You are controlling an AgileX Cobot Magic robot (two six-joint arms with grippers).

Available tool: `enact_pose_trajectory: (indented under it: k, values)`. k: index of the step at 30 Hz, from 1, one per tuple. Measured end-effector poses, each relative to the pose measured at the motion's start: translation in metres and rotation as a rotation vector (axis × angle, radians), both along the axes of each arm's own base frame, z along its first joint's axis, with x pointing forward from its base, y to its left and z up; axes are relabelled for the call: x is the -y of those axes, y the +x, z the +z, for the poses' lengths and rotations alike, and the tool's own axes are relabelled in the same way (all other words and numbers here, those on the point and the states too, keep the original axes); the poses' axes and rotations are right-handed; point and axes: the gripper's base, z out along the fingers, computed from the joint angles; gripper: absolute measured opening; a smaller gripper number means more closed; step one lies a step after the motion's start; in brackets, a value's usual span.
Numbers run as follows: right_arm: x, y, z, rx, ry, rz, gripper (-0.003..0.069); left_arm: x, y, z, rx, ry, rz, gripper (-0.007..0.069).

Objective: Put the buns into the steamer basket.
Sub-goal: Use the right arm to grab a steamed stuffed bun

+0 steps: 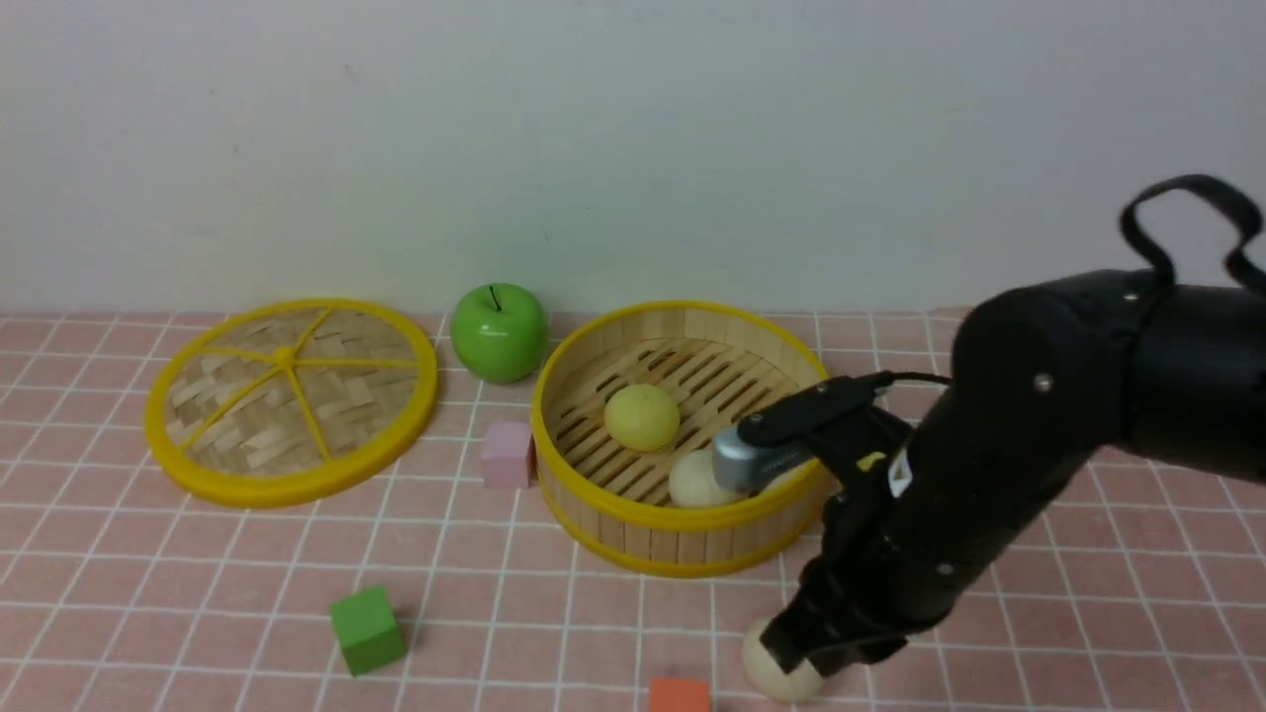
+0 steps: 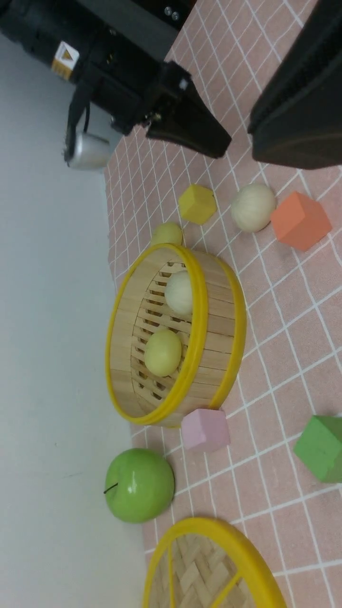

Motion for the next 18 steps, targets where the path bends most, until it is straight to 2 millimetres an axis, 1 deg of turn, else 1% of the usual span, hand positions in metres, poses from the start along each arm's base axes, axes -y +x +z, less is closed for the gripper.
enact_pose_trajectory:
  k: [1,3,4,6,9,11,12,16,18]
  values:
    - [-0.001,0.004,-0.003,0.021,-0.012,-0.009,0.0148,0.000,0.000,0.000,0.000,0.000,0.000,-0.0013]
    - [-0.002,0.006,-0.003,0.037,-0.009,-0.021,0.0174,0.000,0.000,0.000,0.000,0.000,0.000,-0.0013]
    - [-0.003,0.008,-0.002,0.053,0.004,-0.033,0.0216,0.000,0.000,0.000,0.000,0.000,0.000,-0.0013]
    - [-0.006,0.010,-0.002,0.057,0.030,-0.048,0.0265,0.000,0.000,0.000,-0.001,0.001,0.000,-0.0013]
    - [-0.010,0.013,-0.006,0.049,0.056,-0.069,0.0311,0.000,0.000,0.000,-0.001,0.001,0.000,-0.0013]
    - [-0.012,0.015,-0.016,0.031,0.051,-0.076,0.0328,0.000,0.000,0.000,-0.002,0.001,0.000,-0.0013]
    - [-0.013,0.016,-0.017,0.030,0.050,-0.076,0.0329,0.000,0.000,0.000,-0.002,0.001,0.000,-0.0013]
    - [-0.015,0.020,-0.039,-0.021,0.013,-0.078,0.0336,0.000,0.000,0.000,-0.002,0.001,0.000,-0.0010]
    - [-0.016,0.020,-0.044,-0.030,0.002,-0.075,0.0334,0.000,0.000,0.000,-0.002,0.001,0.000,-0.0008]
